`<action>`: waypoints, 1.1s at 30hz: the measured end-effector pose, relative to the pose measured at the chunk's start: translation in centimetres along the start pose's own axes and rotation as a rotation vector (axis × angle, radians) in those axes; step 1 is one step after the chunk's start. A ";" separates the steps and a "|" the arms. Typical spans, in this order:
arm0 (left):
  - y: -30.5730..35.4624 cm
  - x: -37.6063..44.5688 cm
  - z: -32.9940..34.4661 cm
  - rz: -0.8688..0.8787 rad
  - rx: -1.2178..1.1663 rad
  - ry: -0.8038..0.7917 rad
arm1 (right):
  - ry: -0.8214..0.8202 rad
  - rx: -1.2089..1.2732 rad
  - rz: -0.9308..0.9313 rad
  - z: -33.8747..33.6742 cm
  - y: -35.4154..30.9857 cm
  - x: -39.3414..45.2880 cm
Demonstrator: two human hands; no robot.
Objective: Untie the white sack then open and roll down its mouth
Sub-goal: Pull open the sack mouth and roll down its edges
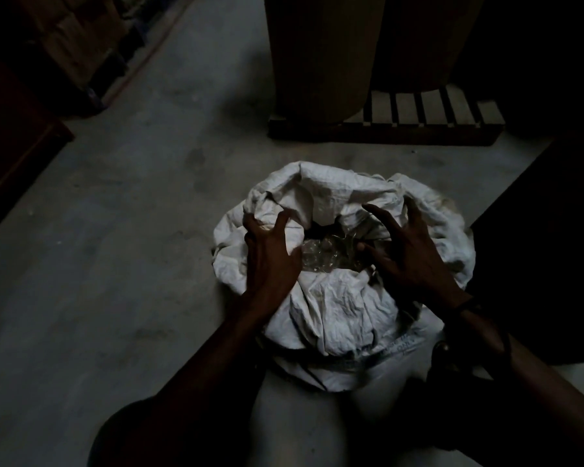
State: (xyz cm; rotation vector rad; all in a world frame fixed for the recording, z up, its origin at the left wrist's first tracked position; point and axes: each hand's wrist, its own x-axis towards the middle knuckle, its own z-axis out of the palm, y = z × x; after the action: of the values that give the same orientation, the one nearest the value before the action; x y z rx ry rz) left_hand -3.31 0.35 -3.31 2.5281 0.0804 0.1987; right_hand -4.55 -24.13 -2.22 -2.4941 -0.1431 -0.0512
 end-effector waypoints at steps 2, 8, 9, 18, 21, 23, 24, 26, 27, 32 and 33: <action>0.0 0.0 0.2 0.022 -0.026 0.012 | -0.004 0.016 0.001 -0.1 -0.2 0.0; 0.1 0.2 0.2 0.093 -0.002 0.033 | -0.010 0.004 0.001 0.1 0.2 0.2; 0.0 0.3 0.2 0.110 -0.005 0.035 | -0.007 -0.001 -0.006 0.1 0.5 0.3; -1.0 2.0 -0.5 0.227 -0.147 0.009 | 0.026 0.049 -0.034 0.5 1.3 1.2; -1.4 2.6 -1.3 0.204 -0.238 -0.058 | -0.012 0.043 -0.082 0.0 0.5 0.8; -1.2 2.7 -2.2 0.204 -0.330 -0.104 | -0.025 0.055 -0.090 -0.4 0.4 0.9; -1.2 2.8 -2.6 0.211 -0.371 -0.123 | -0.034 0.091 -0.084 -0.7 0.4 1.0; -1.4 3.3 -3.2 0.193 -0.430 -0.165 | -0.059 0.174 -0.079 -1.4 1.0 1.4; -1.7 3.6 -3.3 0.165 -0.459 -0.185 | -0.067 0.211 -0.090 -1.7 1.5 1.6; -2.1 4.4 -3.7 0.051 -0.681 -0.272 | -0.153 0.514 -0.173 -3.6 2.0 1.9; -1.9 4.4 -3.8 0.039 -0.717 -0.284 | -0.166 0.586 -0.149 -3.7 2.2 1.9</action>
State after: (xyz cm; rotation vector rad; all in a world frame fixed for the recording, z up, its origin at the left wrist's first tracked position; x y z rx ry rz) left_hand 0.44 4.54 -0.73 1.8188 -0.1321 -0.1064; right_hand -2.41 -27.93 -0.46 -1.8970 -0.3581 0.1209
